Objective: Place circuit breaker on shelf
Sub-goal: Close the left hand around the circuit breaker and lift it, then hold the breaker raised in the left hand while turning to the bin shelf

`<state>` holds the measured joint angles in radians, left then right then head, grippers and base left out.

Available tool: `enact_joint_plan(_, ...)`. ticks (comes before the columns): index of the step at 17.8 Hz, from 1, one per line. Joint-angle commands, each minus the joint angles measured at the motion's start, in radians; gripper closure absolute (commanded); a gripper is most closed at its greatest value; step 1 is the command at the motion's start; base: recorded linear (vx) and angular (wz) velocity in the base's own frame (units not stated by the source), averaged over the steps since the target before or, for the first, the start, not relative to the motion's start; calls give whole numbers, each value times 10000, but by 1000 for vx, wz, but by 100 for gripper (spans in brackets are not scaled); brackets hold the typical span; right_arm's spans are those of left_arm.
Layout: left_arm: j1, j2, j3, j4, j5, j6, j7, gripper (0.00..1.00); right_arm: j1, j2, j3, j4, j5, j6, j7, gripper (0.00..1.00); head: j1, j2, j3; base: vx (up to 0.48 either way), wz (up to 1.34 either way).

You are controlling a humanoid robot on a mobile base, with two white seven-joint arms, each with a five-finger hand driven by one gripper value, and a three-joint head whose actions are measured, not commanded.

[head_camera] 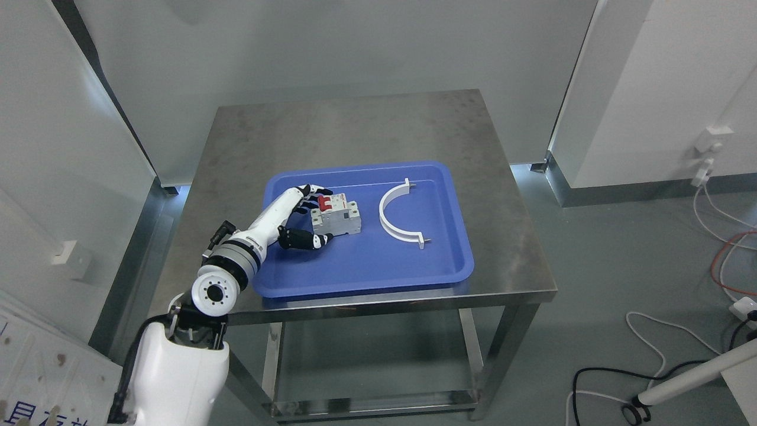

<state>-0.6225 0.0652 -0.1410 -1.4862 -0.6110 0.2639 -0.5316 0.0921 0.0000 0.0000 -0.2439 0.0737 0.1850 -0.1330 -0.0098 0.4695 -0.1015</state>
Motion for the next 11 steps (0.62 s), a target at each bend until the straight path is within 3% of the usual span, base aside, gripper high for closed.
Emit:
enact_joint_plan(1,28,-453,534,350,-149,-627,24,70,0,-175,199,0,0,-1052,-20,0,0,0,0,0,0)
enact_joint_plan(4,28,-478,1131,396,-119,-1333,24,83,0,-175,199,0,0,-1052,-20,0,0,0,0,0,0)
enact_joint_plan(8,-156,-478,2511,274,875,-3202,1582,81,0,-175,199,0,0,-1052,-36,0,0,0,0,0,0)
enact_joint_plan(11,-95,-478,3004,-63,2468,-3864,2859,79,0,-175,199,0,0,-1052,-35,0,0,0,0,5,-23)
